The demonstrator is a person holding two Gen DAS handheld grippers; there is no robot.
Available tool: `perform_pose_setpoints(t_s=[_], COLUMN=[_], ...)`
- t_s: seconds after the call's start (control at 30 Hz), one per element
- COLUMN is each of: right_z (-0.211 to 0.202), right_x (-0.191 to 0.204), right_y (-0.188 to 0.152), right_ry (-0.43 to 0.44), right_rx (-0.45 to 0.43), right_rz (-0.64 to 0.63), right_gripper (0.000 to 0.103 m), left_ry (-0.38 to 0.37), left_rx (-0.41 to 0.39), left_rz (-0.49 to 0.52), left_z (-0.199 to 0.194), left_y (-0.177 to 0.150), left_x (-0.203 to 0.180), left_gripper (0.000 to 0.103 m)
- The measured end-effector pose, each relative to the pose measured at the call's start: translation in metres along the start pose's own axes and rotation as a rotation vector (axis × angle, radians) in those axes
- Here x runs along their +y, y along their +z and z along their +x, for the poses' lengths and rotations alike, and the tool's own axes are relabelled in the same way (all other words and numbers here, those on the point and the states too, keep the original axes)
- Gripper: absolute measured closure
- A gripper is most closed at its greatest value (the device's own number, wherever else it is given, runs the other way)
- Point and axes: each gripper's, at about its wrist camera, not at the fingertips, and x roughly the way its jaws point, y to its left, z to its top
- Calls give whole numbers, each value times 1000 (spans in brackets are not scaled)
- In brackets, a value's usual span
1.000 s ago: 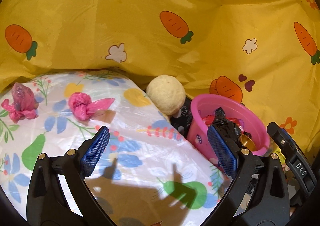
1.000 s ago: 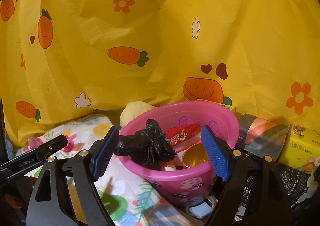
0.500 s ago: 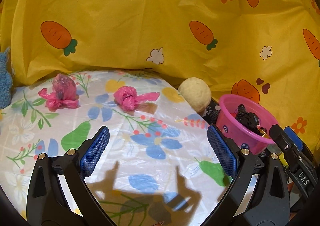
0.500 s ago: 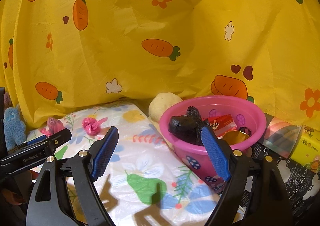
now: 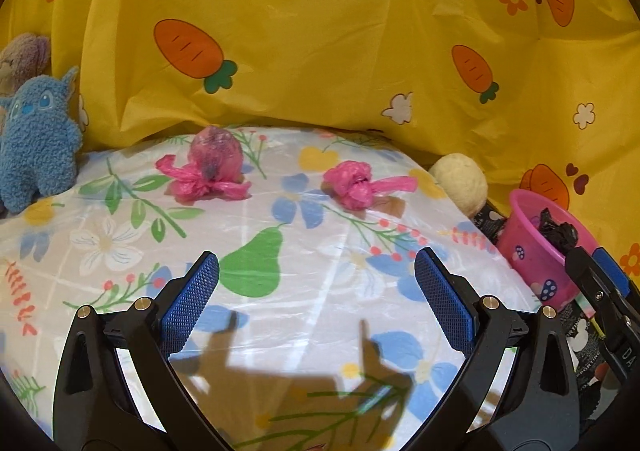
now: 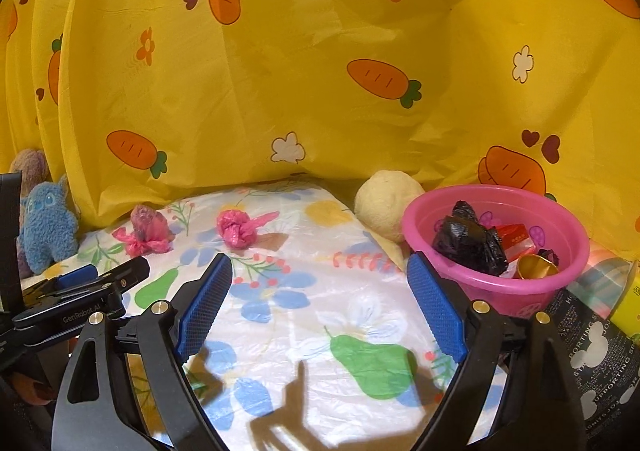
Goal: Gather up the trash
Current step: 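Move both tools back over the table toward the two pink plastic bags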
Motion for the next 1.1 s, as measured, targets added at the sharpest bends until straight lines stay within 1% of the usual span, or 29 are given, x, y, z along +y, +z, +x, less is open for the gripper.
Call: perform_pose_setpoints(t_s=[0.13, 0.2, 0.27, 0.37, 0.47, 0.53, 0.67, 0.73, 0.83, 1.0, 1.1], right_z=[13, 20, 28, 49, 78, 101, 136, 154, 174, 201, 216], right_x=[25, 41, 54, 71, 83, 89, 99, 101, 105, 106, 106], right_y=[7, 12, 16, 23, 27, 29, 28, 28, 26, 27, 28], right_ry=[43, 64, 83, 115, 109, 100, 66, 63, 58, 41, 38], right_rx=[29, 36, 43, 81, 124, 151, 164, 188, 209, 246, 272], right_rz=[-32, -66, -91, -110, -121, -129, -152, -151, -176, -176, -167], right_gripper=[14, 10, 9, 9, 9, 9, 9, 9, 9, 9, 12], left_ry=[69, 116, 158, 204, 235, 243, 244, 240, 234, 227, 216], left_rx=[-6, -13, -16, -15, -12, -11, -8, 4, 21, 34, 39], left_rz=[-24, -25, -33, -49, -64, -76, -84, -88, -86, -82, -82], left_z=[2, 3, 5, 9, 15, 20, 32, 40, 52, 67, 75], left_y=[9, 14, 19, 26, 31, 33, 36, 36, 37, 41, 44], left_x=[29, 43, 58, 79, 95, 102, 111, 114, 116, 116, 115], left_gripper=[6, 6, 6, 6, 6, 6, 6, 6, 6, 6, 6])
